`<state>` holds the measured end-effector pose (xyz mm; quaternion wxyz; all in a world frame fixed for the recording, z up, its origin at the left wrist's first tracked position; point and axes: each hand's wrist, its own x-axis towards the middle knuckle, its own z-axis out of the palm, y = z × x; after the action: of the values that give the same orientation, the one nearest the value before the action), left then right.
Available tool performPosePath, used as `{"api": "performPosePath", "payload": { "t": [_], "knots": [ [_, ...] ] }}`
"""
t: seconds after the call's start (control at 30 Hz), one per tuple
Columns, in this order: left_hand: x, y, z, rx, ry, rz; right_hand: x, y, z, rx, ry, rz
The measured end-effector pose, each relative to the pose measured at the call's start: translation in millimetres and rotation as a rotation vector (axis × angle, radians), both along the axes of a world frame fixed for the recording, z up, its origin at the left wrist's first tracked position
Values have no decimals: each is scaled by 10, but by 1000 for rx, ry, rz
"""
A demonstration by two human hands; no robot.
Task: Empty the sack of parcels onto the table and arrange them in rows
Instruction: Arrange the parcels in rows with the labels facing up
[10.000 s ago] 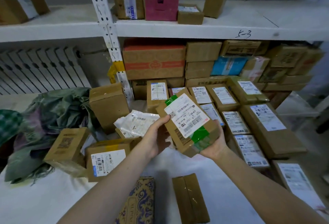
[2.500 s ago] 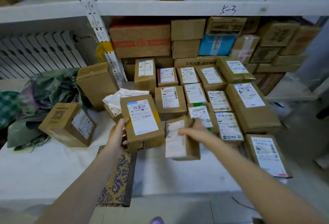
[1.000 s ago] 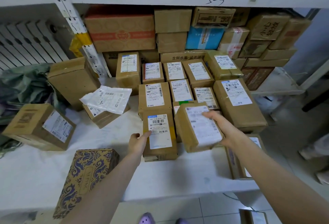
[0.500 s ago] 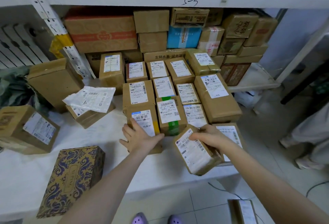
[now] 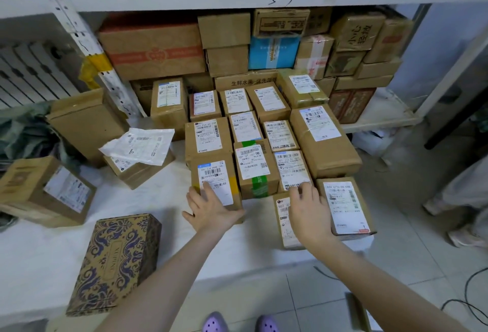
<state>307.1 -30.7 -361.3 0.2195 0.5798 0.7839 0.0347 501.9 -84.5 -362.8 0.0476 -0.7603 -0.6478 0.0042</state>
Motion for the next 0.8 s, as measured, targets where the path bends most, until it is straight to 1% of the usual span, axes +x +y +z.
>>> {"api": "performPosePath", "payload": {
  "t": [0.03,0.1,0.2,0.3,0.37,0.4,0.53,0.6,0.67,0.73,0.8],
  "knots": [
    [-3,-3,-12,-2,2,8,-14,-8,-39,-13,-4,-15],
    [-7,-5,-24,14,-30,59,-57,-35,-118,-140,34,-38],
    [-6,23,8,30,-97,117,-67,-76,-175,-272,1,-62],
    [-46,31,44,53,-121,124,-56,-83,-188,-265,9,-61],
    [-89,25,50,54,-135,124,-100,-47,-156,-219,31,-15],
    [-103,20,49,49,-139,124,-147,-16,-139,-166,62,31],
    [-208,6,41,10,-136,82,-503,176,8,-142,301,273],
    [-288,16,44,-45,-145,45,-676,293,42,-127,415,320],
    [-442,31,96,-20,-207,83,-888,403,102,-150,493,296],
    [-694,10,184,113,-256,172,-1078,500,154,-198,563,194],
    [-1044,-58,249,241,-175,271,-1220,585,190,-255,607,55]
  ]
}}
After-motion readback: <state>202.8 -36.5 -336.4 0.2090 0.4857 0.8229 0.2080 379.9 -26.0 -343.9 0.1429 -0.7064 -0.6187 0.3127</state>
